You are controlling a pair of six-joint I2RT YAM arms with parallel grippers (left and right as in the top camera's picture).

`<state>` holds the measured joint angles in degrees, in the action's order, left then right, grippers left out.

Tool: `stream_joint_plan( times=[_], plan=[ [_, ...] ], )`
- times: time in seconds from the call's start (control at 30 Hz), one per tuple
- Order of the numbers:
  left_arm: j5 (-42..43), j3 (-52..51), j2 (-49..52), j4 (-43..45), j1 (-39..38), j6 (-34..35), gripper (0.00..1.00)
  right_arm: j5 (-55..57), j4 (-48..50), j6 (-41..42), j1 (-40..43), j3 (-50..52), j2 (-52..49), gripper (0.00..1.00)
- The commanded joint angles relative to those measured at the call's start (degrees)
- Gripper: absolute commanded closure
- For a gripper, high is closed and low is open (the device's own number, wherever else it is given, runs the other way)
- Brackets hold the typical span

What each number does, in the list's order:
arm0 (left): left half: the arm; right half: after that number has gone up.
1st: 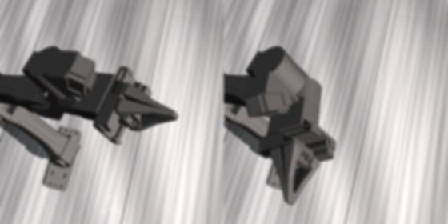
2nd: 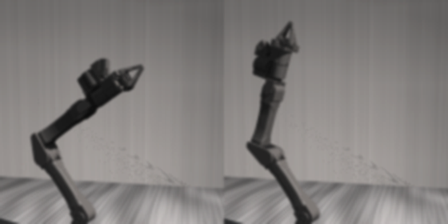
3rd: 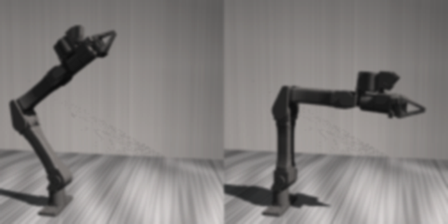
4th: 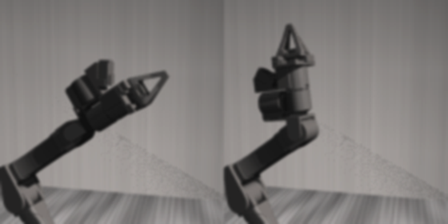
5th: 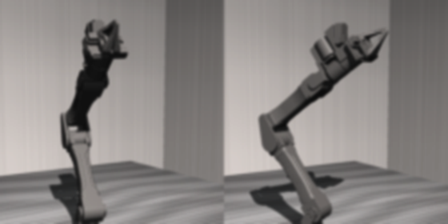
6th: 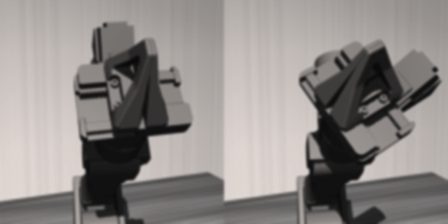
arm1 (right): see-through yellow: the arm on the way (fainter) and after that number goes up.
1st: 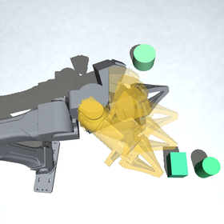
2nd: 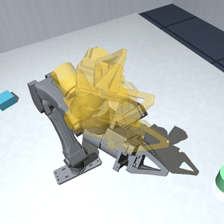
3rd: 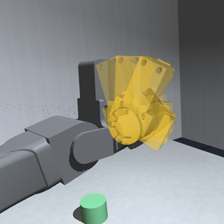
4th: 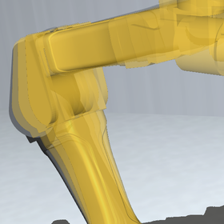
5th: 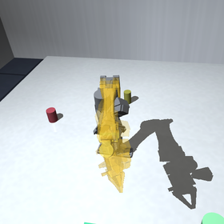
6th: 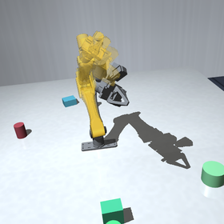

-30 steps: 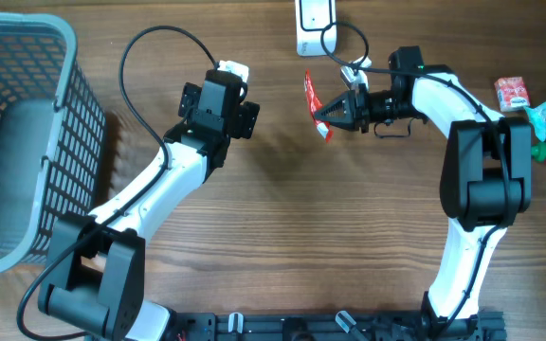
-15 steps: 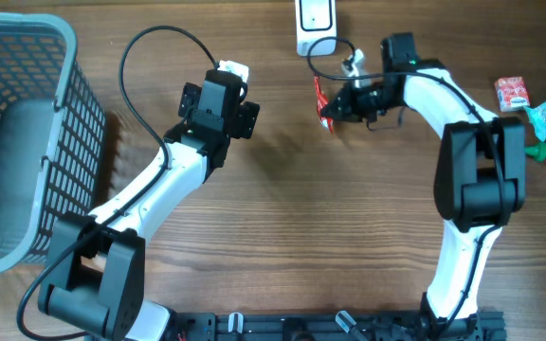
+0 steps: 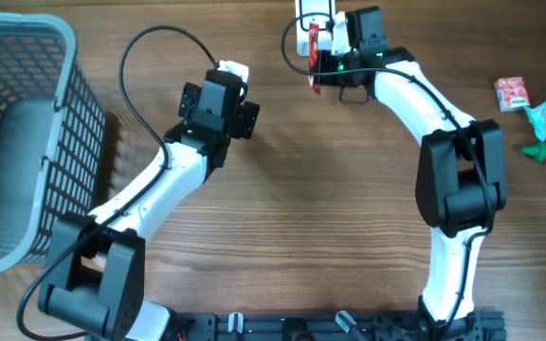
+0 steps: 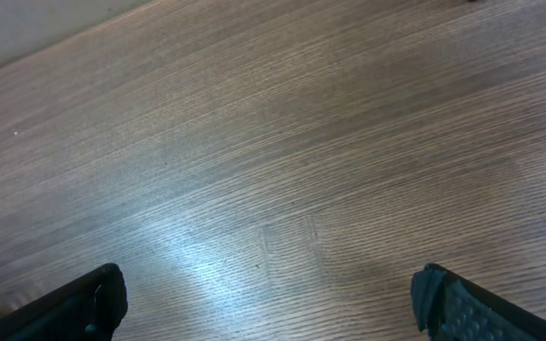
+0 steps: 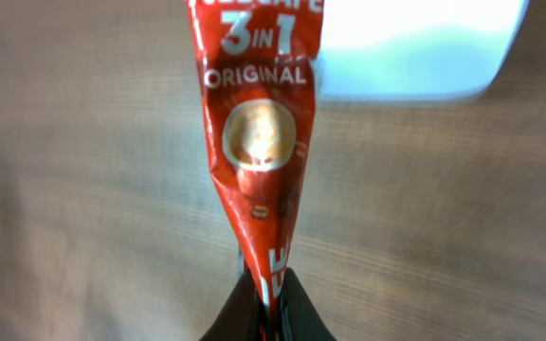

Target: Scan the item barcode

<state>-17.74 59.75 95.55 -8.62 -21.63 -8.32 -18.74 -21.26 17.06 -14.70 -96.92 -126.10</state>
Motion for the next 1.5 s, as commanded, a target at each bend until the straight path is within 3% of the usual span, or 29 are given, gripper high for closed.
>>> stream_joint_plan(
  times=[0.0,0.37,0.8,0.97,1.13,1.47],
  plan=[
    [-0.33,0.37,-1.68,0.11,0.26,-0.66,0.0,2.43,4.48,4.46,0.09,-1.11,0.9,0.95],
    [-0.33,0.37,-1.68,0.11,0.26,-0.66,0.0,4.09,16.92,11.67,0.07,-1.14,-2.97,0.95],
    [-0.33,0.37,-1.68,0.13,0.26,-0.66,0.0,3.67,16.57,12.94,-0.52,-4.17,-7.19,0.96],
    [-0.33,0.37,-1.68,0.11,0.26,-0.66,0.0,3.76,12.07,11.39,-0.5,-7.02,-7.15,0.95],
    [-0.33,0.37,-1.68,0.13,0.26,-0.66,0.0,10.97,2.29,11.21,-0.39,-11.61,-4.96,0.95],
    [-0.33,0.37,-1.68,0.11,0.26,-0.66,0.0,21.38,-17.35,13.14,3.85,-13.35,6.23,0.95]
  ],
)
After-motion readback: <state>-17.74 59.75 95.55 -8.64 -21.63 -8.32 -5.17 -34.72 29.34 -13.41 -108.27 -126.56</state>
